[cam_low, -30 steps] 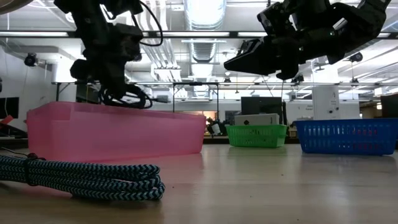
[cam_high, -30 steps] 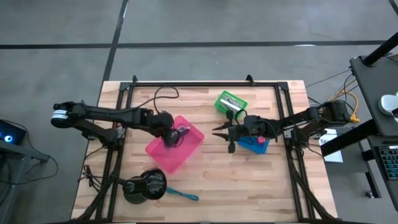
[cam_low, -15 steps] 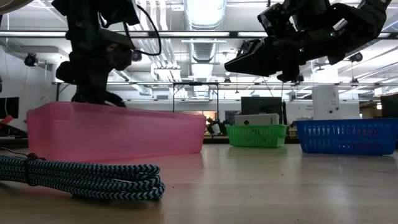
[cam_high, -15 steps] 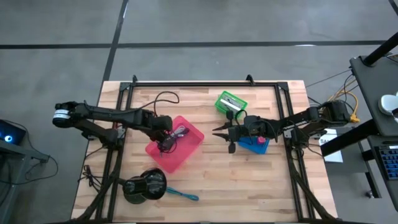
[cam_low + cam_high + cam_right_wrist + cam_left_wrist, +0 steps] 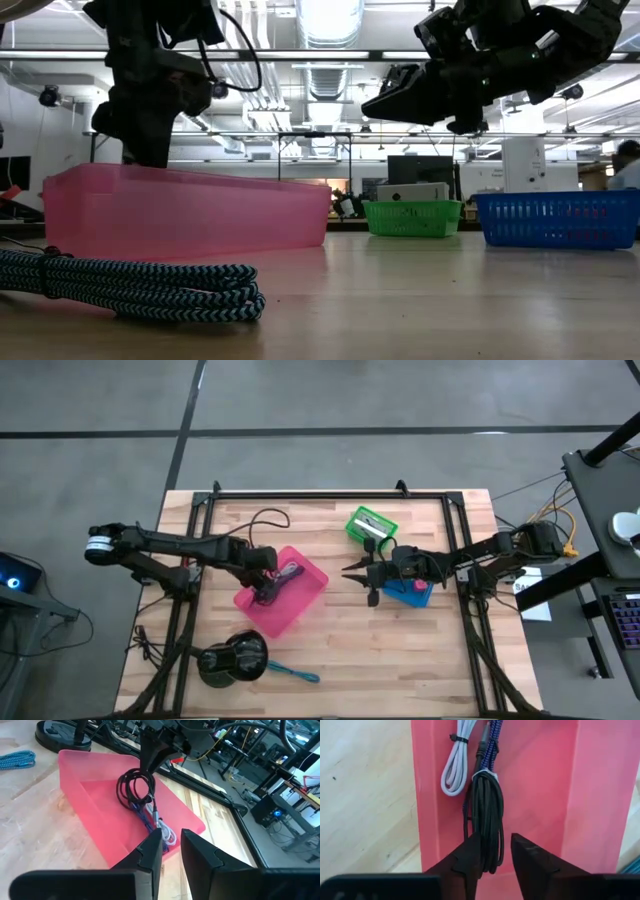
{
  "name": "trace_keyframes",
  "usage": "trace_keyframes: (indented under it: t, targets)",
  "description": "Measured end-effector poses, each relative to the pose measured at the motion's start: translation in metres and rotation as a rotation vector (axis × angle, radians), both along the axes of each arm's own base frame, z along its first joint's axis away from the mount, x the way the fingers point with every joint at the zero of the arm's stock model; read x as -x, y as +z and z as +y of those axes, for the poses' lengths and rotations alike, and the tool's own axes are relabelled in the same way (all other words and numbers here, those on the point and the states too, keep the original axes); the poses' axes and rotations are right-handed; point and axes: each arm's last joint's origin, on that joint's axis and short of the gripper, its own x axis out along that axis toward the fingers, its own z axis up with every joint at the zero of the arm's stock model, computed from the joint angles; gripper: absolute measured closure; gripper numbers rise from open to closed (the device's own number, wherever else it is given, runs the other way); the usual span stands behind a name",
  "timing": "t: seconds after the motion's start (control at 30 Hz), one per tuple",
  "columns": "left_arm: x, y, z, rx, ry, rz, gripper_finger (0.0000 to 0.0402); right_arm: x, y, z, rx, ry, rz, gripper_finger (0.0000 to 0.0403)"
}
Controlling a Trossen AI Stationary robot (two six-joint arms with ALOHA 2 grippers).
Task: Pick and place items into bin
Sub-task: Put the black charger cable into the pink bin, then put the blue charger cable into the pink bin
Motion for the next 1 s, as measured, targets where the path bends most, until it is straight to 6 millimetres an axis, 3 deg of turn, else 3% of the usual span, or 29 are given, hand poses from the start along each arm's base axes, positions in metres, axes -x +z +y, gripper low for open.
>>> trace_keyframes:
  t: [0.27,0.6,1.0]
  targets:
    - [-0.002,0.007,-0.001,0.024,-0.064,-0.033,0.0259,0.0,0.0,0.0,0.012,0.003,0.001,0.0346]
    - [-0.013,0.042,-0.003,0.059,-0.156,-0.17,0.025,0.0,0.0,0.0,0.016,0.004,0.001,0.0346]
    - [-0.051,0.094,-0.002,-0.212,-0.45,-0.748,0.025,0.0,0.0,0.0,0.019,0.005,0.002,0.0346]
